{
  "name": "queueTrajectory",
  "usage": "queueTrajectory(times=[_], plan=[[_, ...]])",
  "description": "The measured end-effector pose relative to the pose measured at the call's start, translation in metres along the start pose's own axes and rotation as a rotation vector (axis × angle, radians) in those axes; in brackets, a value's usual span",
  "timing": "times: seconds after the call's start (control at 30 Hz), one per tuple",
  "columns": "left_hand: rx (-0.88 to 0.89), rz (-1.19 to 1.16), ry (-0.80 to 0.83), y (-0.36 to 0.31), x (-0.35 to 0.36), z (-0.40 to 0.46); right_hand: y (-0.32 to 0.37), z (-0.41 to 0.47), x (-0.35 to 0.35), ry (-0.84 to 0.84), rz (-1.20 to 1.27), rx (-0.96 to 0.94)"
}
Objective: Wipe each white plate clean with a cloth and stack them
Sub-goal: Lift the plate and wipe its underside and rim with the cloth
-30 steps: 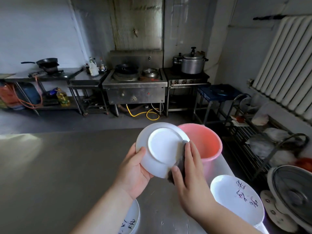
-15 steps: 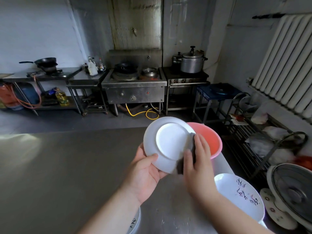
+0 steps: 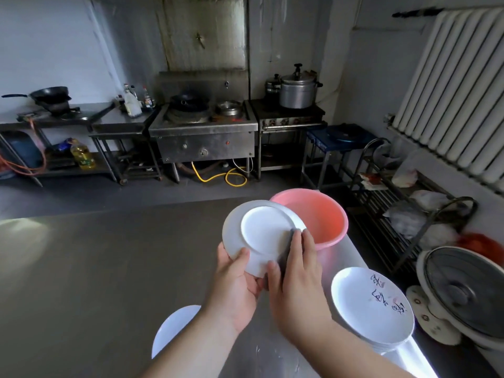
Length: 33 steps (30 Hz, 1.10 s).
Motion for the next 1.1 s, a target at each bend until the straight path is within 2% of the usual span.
queueTrajectory(times=[0.17, 0.37, 0.57, 0.67, 0.77, 0.83, 0.93, 1.03, 1.1], plan=[[0.005, -0.037, 0.055, 0.004, 0.012, 0.004, -0.025, 0.048, -0.034, -0.071, 0.059, 0.088], [-0.072, -0.023, 0.022, 0.029, 0.02, 0.006, -0.027, -0.012, -0.014, -0.015, -0.076, 0.033], [-0.149, 0.019, 0.161, 0.056, 0.03, 0.003, -0.086, 0.023, -0.071, -0.033, 0.065, 0.127], [-0.21, 0.094, 0.188, 0.067, 0.036, 0.003, -0.123, 0.039, -0.109, 0.057, -0.045, 0.187], [-0.239, 0.21, 0.152, 0.078, 0.044, 0.006, -0.158, 0.035, -0.138, 0.203, -0.087, 0.164], [-0.271, 0.265, 0.121, 0.089, 0.05, 0.008, -0.183, 0.026, -0.148, 0.333, 0.043, 0.173], [-0.351, 0.341, 0.12, 0.11, 0.063, 0.012, -0.222, 0.01, -0.159, 0.514, 0.326, 0.35], [-0.403, 0.455, 0.104, 0.134, 0.076, 0.018, -0.253, -0.001, -0.166, 0.648, 0.379, 0.481], [-0.376, 0.54, 0.074, 0.145, 0.086, 0.024, -0.265, -0.001, -0.169, 0.661, 0.402, 0.501]])
Point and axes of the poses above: each hand's wrist, its own z-axis towards the middle knuckle, its own x-axis out of the palm, y = z × x, the point moved 4 cm from there along z, towards the middle knuckle, and after that the axes turned 7 degrees about -x, right-handed, at the moved point
